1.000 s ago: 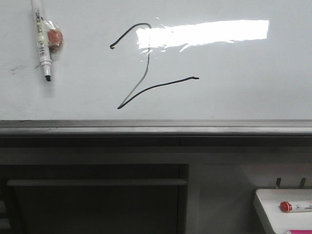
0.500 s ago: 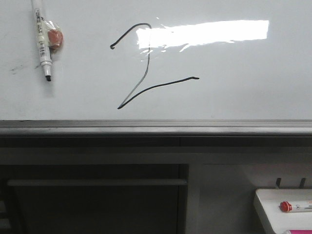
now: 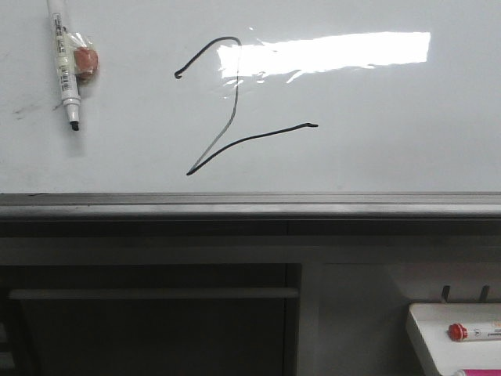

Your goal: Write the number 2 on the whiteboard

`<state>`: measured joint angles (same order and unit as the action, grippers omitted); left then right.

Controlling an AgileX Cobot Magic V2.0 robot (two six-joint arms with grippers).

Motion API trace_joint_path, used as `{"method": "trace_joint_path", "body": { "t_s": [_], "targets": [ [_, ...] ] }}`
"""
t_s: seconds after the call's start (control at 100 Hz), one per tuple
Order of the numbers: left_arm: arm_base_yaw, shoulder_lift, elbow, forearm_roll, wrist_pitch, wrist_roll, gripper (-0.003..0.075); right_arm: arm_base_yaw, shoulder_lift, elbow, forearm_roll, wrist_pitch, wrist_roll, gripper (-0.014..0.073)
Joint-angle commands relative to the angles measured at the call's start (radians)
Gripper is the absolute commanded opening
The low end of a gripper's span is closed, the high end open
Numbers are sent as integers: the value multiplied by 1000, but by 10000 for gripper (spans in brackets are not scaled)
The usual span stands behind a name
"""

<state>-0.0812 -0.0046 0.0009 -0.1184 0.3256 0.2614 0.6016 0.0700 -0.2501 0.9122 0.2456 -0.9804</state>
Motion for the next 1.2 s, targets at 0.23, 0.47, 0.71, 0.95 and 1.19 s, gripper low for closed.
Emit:
{"method": "trace_joint_path", "body": {
  "t_s": [0.23, 0.47, 0.71, 0.95, 1.19],
  "targets": [
    [4, -25, 11, -3, -63, -9, -20, -3, 11, -22, 17, -53, -5, -71],
    [4, -25, 11, -3, -63, -9, -20, -49, 11, 121, -4, -331, -5, -71],
    [4, -25, 11, -3, -63, -9, -20, -219, 9, 173, -219, -341, 20, -71],
    [4, -25, 11, -3, -63, -9, -20, -385, 9, 252, -1035, -328, 980, -74],
    [4, -25, 11, -3, -63, -9, -20, -404, 7, 289, -1060, -179, 998, -74]
  ]
}}
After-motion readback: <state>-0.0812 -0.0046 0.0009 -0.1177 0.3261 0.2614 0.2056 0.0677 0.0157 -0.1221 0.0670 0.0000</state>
